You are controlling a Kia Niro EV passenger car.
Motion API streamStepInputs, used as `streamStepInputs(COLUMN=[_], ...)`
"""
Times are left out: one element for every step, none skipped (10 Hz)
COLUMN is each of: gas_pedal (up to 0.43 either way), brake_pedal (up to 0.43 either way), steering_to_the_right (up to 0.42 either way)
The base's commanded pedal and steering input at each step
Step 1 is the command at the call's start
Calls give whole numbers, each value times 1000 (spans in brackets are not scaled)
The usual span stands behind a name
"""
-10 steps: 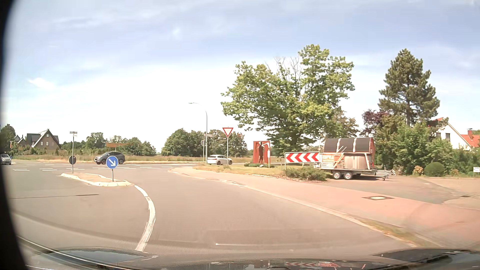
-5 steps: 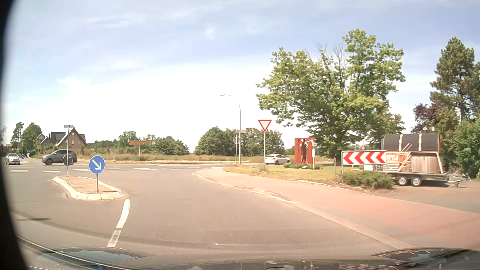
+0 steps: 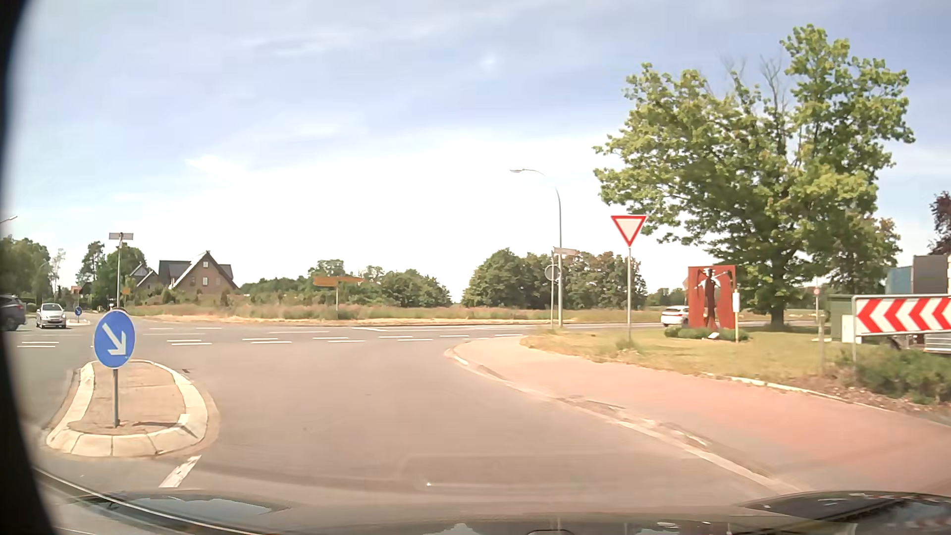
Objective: Follow the waypoints while adhering to traffic rules and regulations
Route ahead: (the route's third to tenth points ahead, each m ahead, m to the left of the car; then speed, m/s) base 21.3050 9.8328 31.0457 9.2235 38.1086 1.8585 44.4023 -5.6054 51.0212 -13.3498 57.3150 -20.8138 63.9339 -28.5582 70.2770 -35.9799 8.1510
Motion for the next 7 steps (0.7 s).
streamStepInputs(gas_pedal=[0,0,0,0,0,0,0], brake_pedal=[152,152,152,152,152,146,146], steering_to_the_right=[-142,-141,-140,-138,-132,-128,-121])
